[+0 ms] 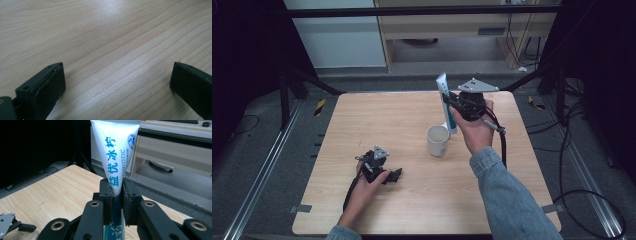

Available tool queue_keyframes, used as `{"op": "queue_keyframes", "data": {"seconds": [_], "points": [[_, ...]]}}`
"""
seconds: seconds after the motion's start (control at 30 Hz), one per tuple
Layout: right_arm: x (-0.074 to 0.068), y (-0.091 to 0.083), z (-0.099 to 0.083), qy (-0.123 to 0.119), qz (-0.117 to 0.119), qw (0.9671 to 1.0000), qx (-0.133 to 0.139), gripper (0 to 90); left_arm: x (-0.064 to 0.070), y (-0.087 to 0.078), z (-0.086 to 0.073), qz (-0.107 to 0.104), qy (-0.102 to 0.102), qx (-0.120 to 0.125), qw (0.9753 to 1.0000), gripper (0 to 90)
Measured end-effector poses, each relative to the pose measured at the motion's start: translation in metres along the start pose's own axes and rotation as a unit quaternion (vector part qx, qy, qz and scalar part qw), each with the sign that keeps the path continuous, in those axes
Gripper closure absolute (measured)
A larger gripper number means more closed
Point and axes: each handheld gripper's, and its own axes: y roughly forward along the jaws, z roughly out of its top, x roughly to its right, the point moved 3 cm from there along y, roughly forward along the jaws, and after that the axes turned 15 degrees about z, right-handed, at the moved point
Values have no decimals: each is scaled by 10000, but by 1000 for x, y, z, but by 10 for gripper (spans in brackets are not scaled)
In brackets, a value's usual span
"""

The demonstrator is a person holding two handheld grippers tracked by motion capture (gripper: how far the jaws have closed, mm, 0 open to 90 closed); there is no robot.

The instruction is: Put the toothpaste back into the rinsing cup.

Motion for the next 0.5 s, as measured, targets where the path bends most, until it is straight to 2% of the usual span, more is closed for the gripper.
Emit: {"op": "queue_keyframes", "data": {"seconds": [0.2,0.5], "points": [[-4,4,-1,70,-51,9999,133,796,0,0,0,0,-11,6,10000,0],[-7,10,-6,99,-80,9997,186,795,0,0,0,0,-4,2,10000,0]]}}
